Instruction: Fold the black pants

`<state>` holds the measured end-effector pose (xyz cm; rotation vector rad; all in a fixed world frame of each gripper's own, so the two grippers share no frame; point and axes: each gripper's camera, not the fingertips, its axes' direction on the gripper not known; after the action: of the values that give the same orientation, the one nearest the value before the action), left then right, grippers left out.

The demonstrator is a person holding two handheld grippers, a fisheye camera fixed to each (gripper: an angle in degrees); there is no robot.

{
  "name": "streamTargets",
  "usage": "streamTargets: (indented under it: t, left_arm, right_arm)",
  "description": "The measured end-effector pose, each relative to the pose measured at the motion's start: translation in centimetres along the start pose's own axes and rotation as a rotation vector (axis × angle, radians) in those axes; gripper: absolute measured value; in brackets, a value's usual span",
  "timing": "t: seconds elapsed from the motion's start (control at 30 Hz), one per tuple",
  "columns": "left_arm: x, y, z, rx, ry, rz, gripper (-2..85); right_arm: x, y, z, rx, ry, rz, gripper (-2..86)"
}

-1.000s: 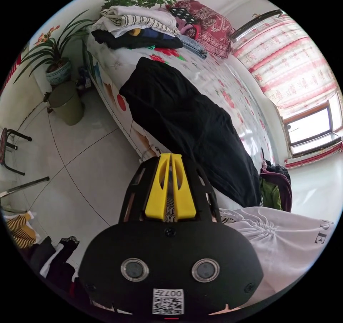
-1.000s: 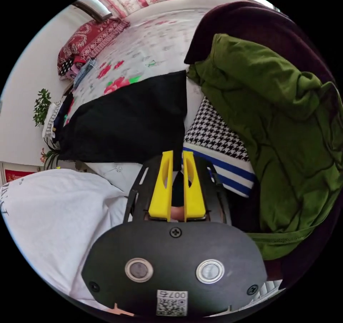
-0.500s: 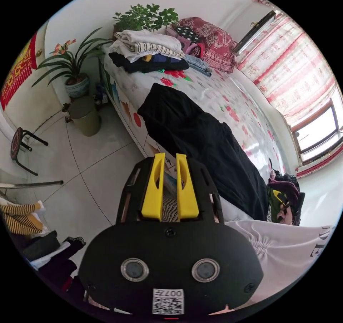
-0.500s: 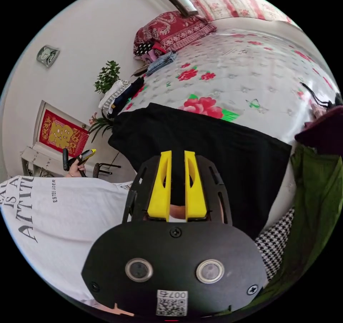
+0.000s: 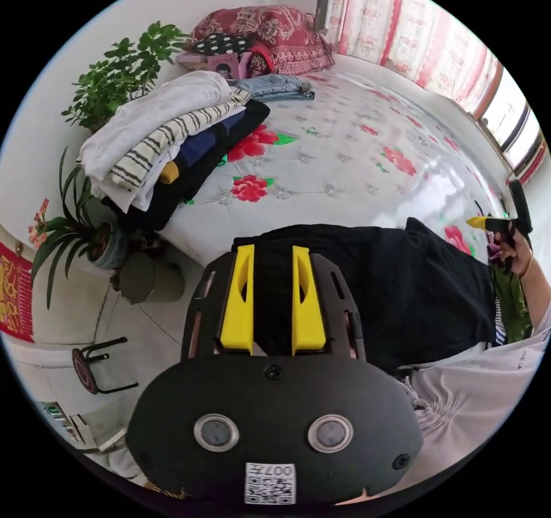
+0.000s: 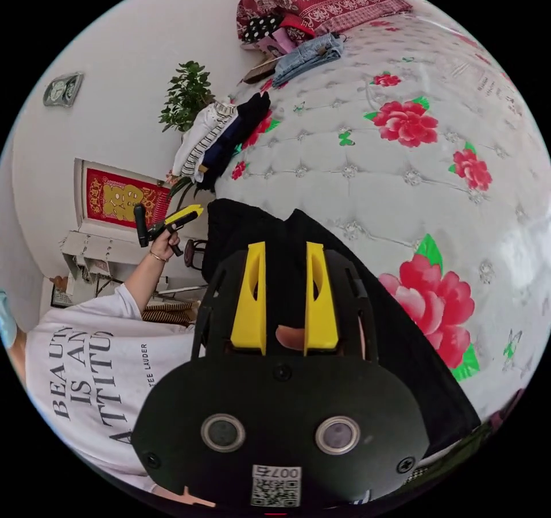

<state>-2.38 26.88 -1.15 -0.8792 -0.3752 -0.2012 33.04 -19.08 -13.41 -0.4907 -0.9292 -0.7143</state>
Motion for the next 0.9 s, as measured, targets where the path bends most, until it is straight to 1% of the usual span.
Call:
streamTargets:
  t: [0.13,0.2,0.23,0.3,0.33,0.37,0.4,0.47,0.5,0.57,0.63,0.67,0.77,0.9]
  left_arm:
    - [0.9,-2.7,5.1,-0.153,-0.032,0.071,11.3]
    - [1.2,-3.2,5.5,-0.133,-0.041,0.087,11.1]
    - [1.0,-3.5,5.6,-0.129,-0.031,0.086,10.7]
    - [0.0,-3.9,5.6,-0.118,-0.036,0.040,9.0]
    - [-0.8,-4.4,5.7,-0.115,-0.029,0.012,7.2]
    - [-1.2,-4.7,5.8,-0.115,-0.020,-0.005,6.9]
    - [-2.1,-5.4,5.9,-0.107,-0.024,-0.037,6.1]
    - [-2.8,-6.9,6.1,-0.080,-0.045,-0.037,5.4]
    - [-3.0,-8.3,6.3,-0.053,-0.053,-0.033,5.3]
    - [-3.1,-10.9,7.0,-0.028,-0.057,-0.023,5.2]
    - [-2.9,-14.6,8.5,-0.037,-0.103,-0.002,5.4]
    - [-3.0,-15.4,8.7,-0.040,-0.115,0.001,5.6]
    - [-4.2,-17.7,7.6,0.001,-0.100,0.006,6.0]
    - [-7.9,-15.5,4.2,0.103,-0.088,-0.081,2.0]
  right_arm:
    - [3.4,-6.1,7.2,-0.121,0.013,0.085,6.2]
    - [4.8,-8.0,12.5,-0.237,-0.005,0.110,5.2]
    - [5.0,-8.3,13.8,-0.269,-0.006,0.112,4.8]
    - [5.3,-8.8,16.6,-0.337,0.044,0.097,3.2]
    - [5.6,-9.0,17.2,-0.342,0.116,0.088,1.7]
    - [6.1,-9.2,16.5,-0.288,0.115,0.076,1.1]
    - [7.1,-9.5,15.0,-0.210,0.071,0.093,0.6]
    - [8.7,-10.0,13.0,-0.118,-0.010,0.123,0.2]
    - [9.1,-10.2,12.6,-0.093,-0.016,0.126,0.1]
    - [9.4,-11.5,12.0,-0.033,0.070,0.118,0.1]
    - [9.7,-12.6,12.2,0.005,0.139,0.123,0.3]
    - [10.2,-13.2,11.9,0.043,0.198,0.177,0.6]
    - [10.6,-13.0,9.5,0.152,0.196,0.182,1.5]
    - [9.7,-8.9,7.5,0.214,0.208,0.144,2.0]
